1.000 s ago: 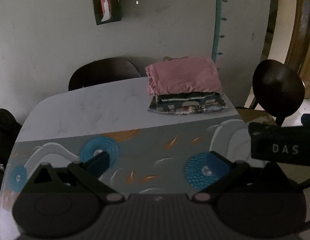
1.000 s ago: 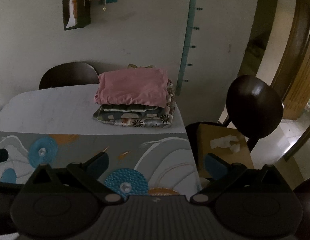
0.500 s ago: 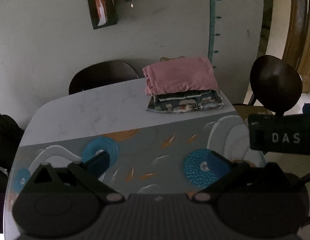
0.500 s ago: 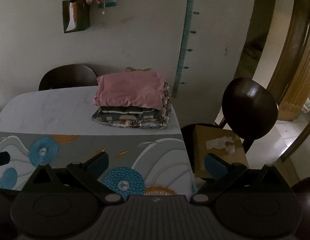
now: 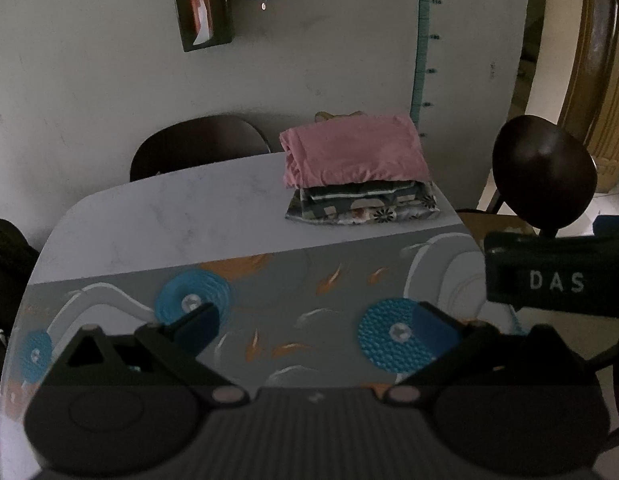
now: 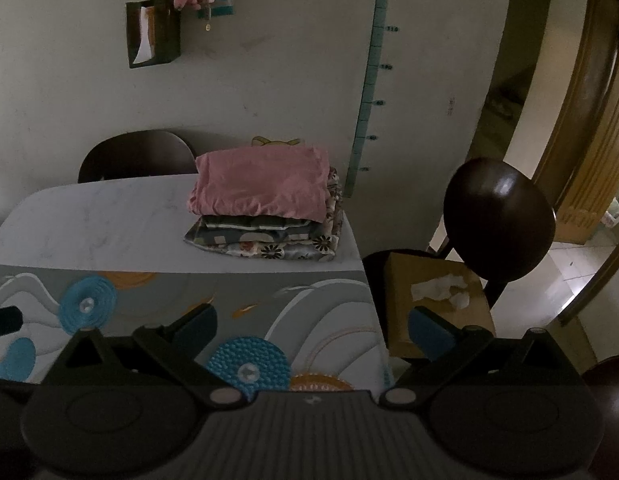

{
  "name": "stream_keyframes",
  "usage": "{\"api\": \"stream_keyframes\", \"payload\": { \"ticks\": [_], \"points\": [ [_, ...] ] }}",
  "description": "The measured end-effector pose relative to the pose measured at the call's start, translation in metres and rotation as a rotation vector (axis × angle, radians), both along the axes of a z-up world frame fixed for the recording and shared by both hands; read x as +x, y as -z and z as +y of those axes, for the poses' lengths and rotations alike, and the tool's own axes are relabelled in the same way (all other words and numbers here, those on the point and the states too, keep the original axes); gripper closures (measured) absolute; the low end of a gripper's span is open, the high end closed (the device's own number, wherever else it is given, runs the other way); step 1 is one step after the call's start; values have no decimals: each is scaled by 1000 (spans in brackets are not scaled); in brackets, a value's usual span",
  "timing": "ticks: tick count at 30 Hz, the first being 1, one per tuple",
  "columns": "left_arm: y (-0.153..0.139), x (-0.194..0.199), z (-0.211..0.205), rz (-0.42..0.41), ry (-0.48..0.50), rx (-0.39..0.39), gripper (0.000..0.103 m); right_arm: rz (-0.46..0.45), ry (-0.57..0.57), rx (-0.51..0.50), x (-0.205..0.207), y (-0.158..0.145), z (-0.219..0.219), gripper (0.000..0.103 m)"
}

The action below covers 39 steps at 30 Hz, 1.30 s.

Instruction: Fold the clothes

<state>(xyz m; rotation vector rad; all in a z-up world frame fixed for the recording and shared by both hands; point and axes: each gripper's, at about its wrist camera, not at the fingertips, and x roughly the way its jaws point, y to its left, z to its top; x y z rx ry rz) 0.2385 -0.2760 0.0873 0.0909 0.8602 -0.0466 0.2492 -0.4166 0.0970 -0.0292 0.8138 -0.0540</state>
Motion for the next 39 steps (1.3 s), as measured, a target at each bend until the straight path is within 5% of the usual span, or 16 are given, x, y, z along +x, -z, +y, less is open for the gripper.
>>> {"api": "stream_keyframes", "payload": {
  "ticks": [39],
  "points": [
    [0,-8,3,12,-40,-46,0,37,-19,-8,5,3,13,1]
  ]
}}
